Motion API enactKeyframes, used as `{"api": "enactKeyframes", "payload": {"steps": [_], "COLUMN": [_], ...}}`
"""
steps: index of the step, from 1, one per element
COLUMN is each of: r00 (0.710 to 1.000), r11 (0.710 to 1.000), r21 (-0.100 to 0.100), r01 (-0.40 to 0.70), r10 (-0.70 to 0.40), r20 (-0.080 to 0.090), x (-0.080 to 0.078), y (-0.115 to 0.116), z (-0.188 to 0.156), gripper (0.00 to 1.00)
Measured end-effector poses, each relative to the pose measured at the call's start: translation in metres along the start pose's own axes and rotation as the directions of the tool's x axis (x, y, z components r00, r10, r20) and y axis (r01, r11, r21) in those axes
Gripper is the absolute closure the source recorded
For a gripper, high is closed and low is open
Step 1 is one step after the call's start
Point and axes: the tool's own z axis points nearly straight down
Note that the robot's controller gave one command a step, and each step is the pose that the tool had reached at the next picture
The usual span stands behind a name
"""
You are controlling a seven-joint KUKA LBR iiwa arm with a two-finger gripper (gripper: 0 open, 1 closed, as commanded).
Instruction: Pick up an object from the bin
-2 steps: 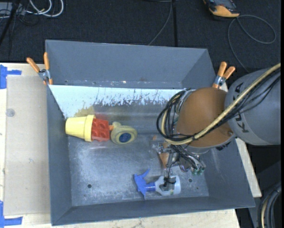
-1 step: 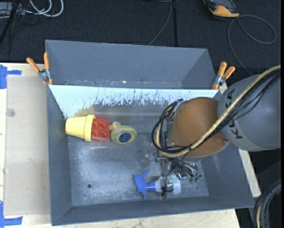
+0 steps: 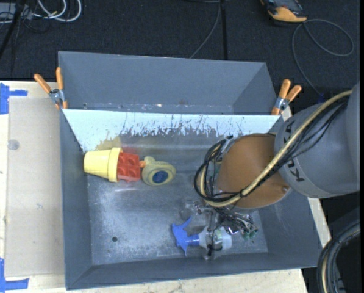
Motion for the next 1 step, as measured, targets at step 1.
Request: {"api": "enactKeyframes", "payload": {"steps": [1], "r00": [0.987], "r11": [0.987], "r21": [-0.001], "r01": [-0.161], "r10": [0.161], "r20": [-0.003], "x": [0.0254], "y": [0.0027], "z": [0.0000], "gripper": [1.00]}}
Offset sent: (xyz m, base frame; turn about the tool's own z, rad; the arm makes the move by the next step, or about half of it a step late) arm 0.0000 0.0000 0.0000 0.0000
